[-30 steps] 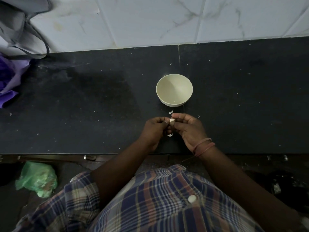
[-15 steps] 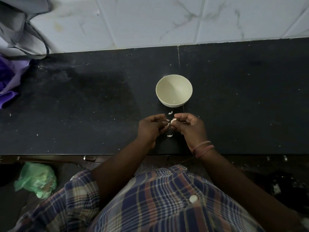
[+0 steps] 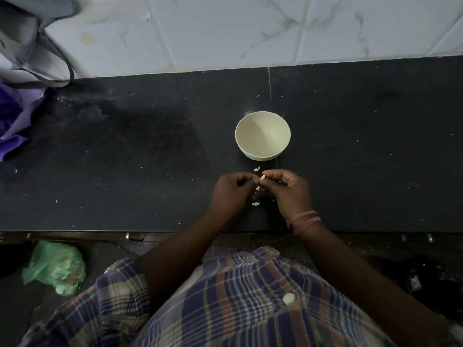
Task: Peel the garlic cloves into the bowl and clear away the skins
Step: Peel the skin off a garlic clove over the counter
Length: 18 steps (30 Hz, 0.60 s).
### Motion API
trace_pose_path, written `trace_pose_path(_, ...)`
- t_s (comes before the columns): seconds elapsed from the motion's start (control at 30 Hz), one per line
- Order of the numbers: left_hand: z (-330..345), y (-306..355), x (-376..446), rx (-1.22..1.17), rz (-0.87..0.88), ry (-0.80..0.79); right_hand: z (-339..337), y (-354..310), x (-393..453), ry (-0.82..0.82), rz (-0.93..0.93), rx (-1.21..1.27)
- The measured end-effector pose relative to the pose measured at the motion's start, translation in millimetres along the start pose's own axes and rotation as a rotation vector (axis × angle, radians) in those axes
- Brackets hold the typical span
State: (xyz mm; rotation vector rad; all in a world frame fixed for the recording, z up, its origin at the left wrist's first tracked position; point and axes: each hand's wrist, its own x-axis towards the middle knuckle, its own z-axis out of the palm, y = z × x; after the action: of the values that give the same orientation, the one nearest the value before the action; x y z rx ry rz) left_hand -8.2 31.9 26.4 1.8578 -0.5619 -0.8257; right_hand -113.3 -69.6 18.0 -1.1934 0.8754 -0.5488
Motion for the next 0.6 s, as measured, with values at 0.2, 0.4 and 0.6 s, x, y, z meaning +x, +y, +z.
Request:
trace_pose_path(0.2,-1.6,5.0,-2.2,0.229,0.205,0.071,-0.2,-3.1,0.1,-0.028,0.0,-0.017)
trace_pose_path(0.4,-3.0,0.1,-1.3,0.157,0.13,0.055,0.1,-2.5,-0.1,-0.088,0.043,0.013)
trace_pose_path(0.6,-1.9,0.9,-2.3,-0.009,0.024,0.018,-0.2,-1.5,-0.1,-0.13,0.089,0.069)
